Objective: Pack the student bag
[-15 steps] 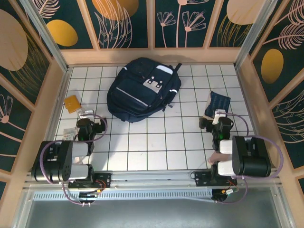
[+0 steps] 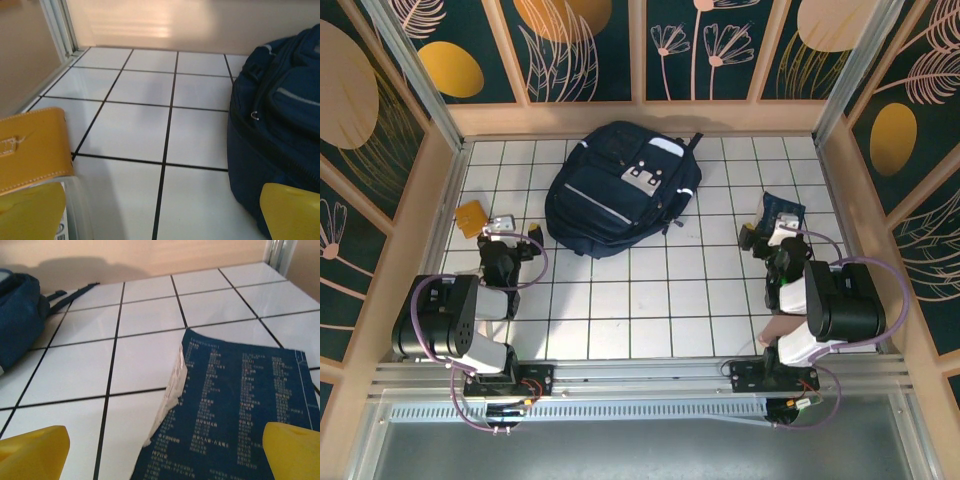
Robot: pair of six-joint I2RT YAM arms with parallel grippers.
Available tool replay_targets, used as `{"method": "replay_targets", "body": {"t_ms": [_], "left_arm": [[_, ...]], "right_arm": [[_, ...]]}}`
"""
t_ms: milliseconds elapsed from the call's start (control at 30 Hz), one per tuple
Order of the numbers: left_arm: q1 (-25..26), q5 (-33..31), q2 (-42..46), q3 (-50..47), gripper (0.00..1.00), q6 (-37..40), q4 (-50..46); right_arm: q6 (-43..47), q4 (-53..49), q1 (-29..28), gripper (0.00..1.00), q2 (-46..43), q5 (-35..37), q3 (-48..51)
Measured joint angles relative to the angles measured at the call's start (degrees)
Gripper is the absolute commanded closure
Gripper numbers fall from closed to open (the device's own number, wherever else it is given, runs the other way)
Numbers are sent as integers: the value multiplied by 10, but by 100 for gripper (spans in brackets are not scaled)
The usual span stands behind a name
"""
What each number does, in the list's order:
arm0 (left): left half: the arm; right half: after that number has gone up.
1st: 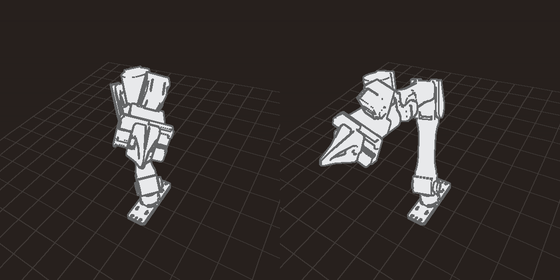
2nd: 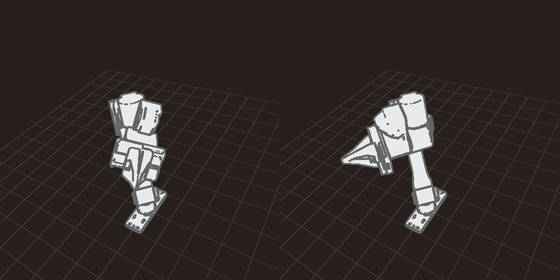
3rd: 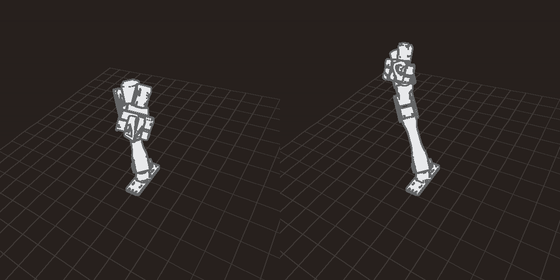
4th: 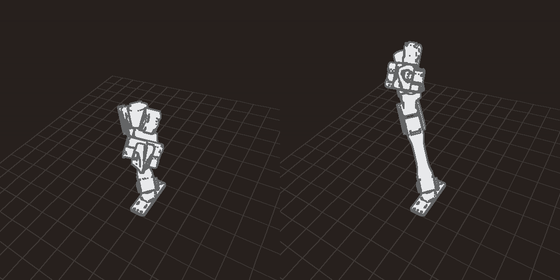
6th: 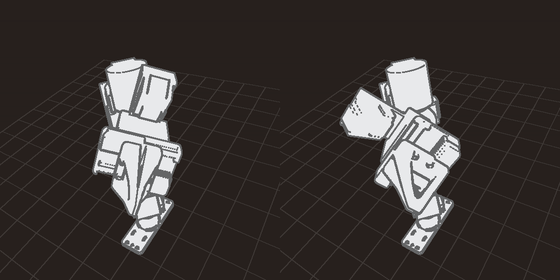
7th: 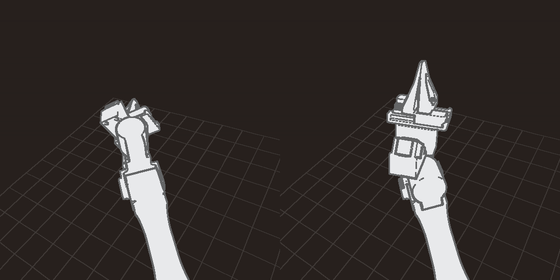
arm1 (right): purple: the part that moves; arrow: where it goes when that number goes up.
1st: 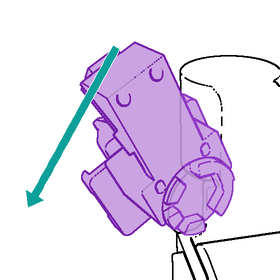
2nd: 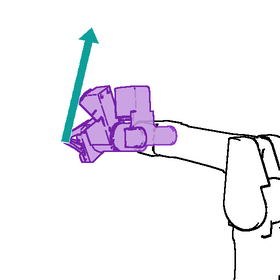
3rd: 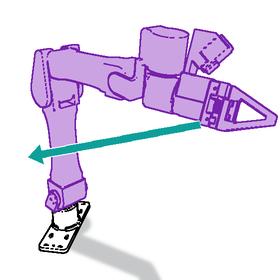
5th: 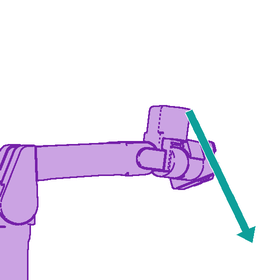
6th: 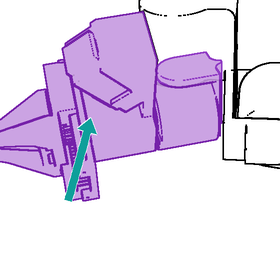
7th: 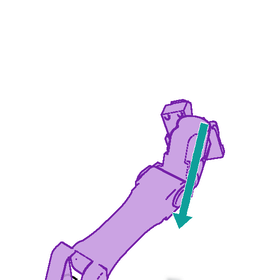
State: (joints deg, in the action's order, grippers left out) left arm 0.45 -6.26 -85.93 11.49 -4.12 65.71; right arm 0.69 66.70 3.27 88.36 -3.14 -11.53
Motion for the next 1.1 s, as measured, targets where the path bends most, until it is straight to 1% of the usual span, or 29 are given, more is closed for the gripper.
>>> {"method": "replay_targets", "body": {"t_ms": [300,433,500,533,600,700,733,767,833,867,900,933,1000,1033,1100], "left_arm": [[3,-21,-4,8,1,0,35],[3,-29,-5,10,1,0,44],[3,-28,-2,11,1,0,39],[3,-23,7,17,1,2,18],[4,-9,49,53,1,-7,-78],[7,16,114,154,1,-56,-238],[7,24,130,193,1,-90,-290],[7,37,145,234,1,-131,-342],[7,78,158,282,1,-182,-402],[7,110,161,295,1,-207,-420],[9,136,161,302,1,-226,-436],[16,163,156,309,1,-243,-464],[48,167,136,334,1,-245,-539],[76,160,118,354,1,-235,-588],[122,157,89,382,1,-222,-648]], "right_arm": [[-9,40,0,1,2,0,-4],[-11,44,0,1,3,0,-4],[-13,30,-2,1,-5,7,-6],[-17,2,-4,1,-21,15,-12],[-45,-109,-8,1,-74,44,-55],[-145,-313,-8,1,-127,120,-202],[-187,-379,-5,9,-131,137,-263],[-213,-421,-2,17,-133,137,-305],[-249,-477,-4,21,-133,100,-353],[-253,-501,-17,21,-128,75,-366],[-252,-524,-38,21,-119,51,-375],[-247,-551,-72,20,-103,26,-387],[-230,-601,-156,18,-58,-12,-412],[-224,-625,-207,15,-30,-32,-426],[-232,-650,-265,7,6,-65,-438]]}}
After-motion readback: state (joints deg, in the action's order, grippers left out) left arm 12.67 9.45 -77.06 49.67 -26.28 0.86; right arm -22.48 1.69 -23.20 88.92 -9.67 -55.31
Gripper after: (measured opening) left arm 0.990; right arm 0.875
